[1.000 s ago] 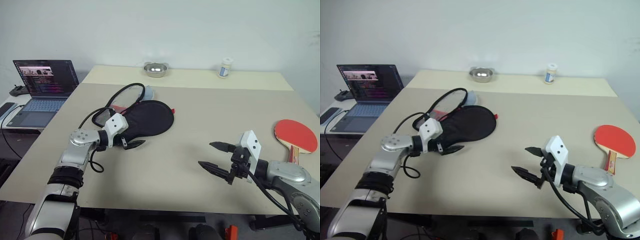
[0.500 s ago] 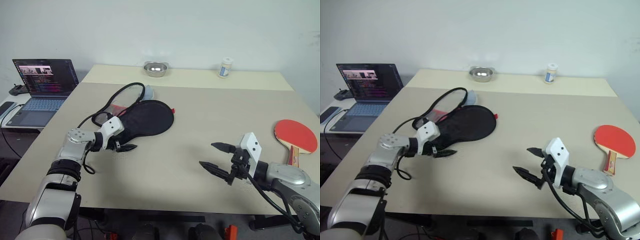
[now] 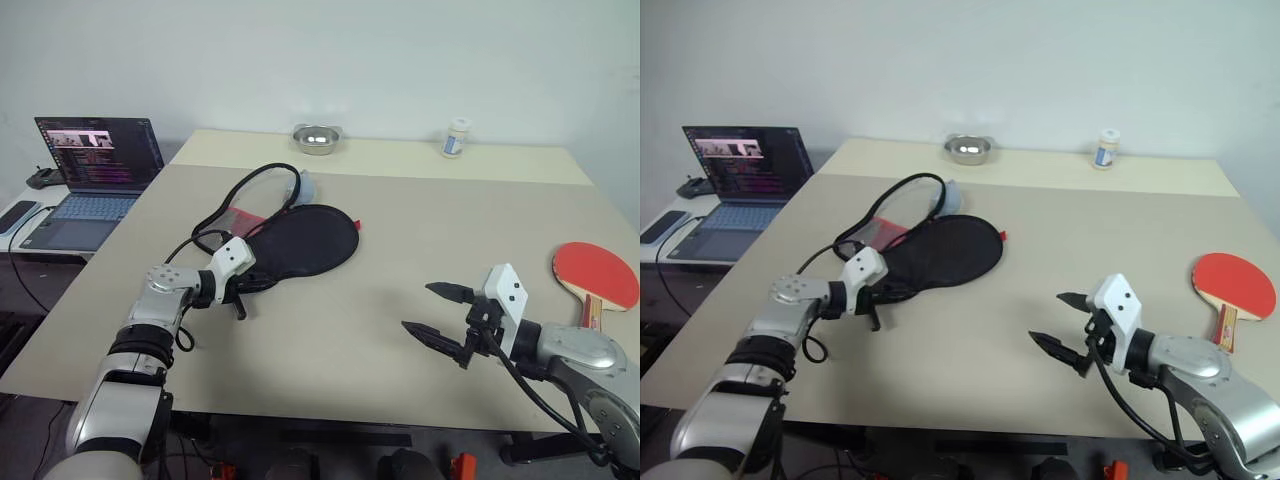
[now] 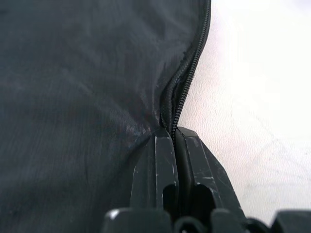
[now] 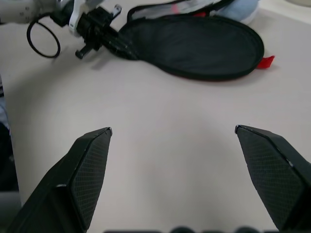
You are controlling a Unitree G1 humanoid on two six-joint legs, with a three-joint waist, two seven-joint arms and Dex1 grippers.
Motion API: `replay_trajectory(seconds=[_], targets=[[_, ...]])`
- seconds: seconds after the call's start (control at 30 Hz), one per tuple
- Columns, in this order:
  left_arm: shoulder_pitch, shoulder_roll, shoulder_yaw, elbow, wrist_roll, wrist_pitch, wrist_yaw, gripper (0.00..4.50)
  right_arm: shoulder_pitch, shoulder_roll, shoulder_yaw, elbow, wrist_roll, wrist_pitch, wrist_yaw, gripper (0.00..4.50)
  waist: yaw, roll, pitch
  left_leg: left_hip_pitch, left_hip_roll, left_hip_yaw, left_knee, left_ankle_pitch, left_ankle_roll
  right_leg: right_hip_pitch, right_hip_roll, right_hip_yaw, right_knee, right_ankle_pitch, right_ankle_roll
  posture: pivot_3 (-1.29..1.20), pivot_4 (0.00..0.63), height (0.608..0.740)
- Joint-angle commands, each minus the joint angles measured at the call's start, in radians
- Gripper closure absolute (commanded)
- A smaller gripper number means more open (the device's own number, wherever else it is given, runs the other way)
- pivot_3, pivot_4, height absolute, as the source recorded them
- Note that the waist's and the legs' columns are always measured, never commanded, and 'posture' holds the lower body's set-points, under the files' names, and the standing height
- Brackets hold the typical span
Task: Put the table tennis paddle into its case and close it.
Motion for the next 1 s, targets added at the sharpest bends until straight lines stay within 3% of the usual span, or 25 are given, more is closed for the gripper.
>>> replay_trajectory(seconds=[0.03,0.23,0.5,0.77,0.87,1.0], targets=[[0.044,-0.096,-0.027,-0.179,-0.030,0.050,0.032,4.47,0.034,-0.031,-0.054,-0.024,0.012,-0.023,0.032,0.00,0.008,0.000,0.000,0.000,0.000,0.000,0.000,0.000,0.000,0.000,-0.001,0.000,0.000,0.000,0.000,0.00,0.150,0.740],[0.131,-0.236,-0.084,-0.429,-0.050,0.205,0.081,4.47,0.133,-0.103,-0.121,-0.019,0.017,-0.032,0.097,0.00,0.004,-0.001,0.000,0.000,-0.001,-0.002,0.000,0.000,0.000,0.002,-0.002,-0.002,-0.002,0.000,0.000,0.00,0.150,0.740],[0.106,-0.418,-0.144,-0.405,-0.030,0.249,0.201,4.47,0.176,-0.132,-0.179,-0.032,0.027,-0.024,0.111,0.00,0.002,0.000,0.000,0.002,0.001,-0.002,0.000,0.000,0.000,0.002,0.001,-0.001,0.000,0.000,0.000,0.00,0.150,0.740],[0.112,-0.458,-0.176,-0.409,-0.036,0.254,0.195,4.47,0.182,-0.119,-0.191,-0.046,0.035,-0.013,0.085,0.00,0.002,0.000,0.000,0.001,0.000,-0.002,0.000,0.000,0.000,0.002,0.001,-0.001,0.000,0.000,0.000,0.00,0.150,0.740],[0.106,-0.468,-0.170,-0.416,-0.050,0.263,0.196,3.73,0.181,-0.111,-0.190,-0.037,0.035,-0.014,0.078,0.00,0.002,0.000,0.000,0.001,0.000,-0.002,0.000,0.000,0.000,0.002,0.001,-0.001,-0.001,0.000,0.000,0.00,0.150,0.740],[0.114,-0.456,-0.167,-0.458,-0.064,0.283,0.179,2.34,0.162,-0.094,-0.179,-0.011,0.028,-0.015,0.054,0.00,0.002,0.000,0.000,0.001,0.000,-0.002,0.000,0.000,0.000,0.002,0.001,-0.001,-0.001,0.000,0.000,0.00,0.150,0.740]])
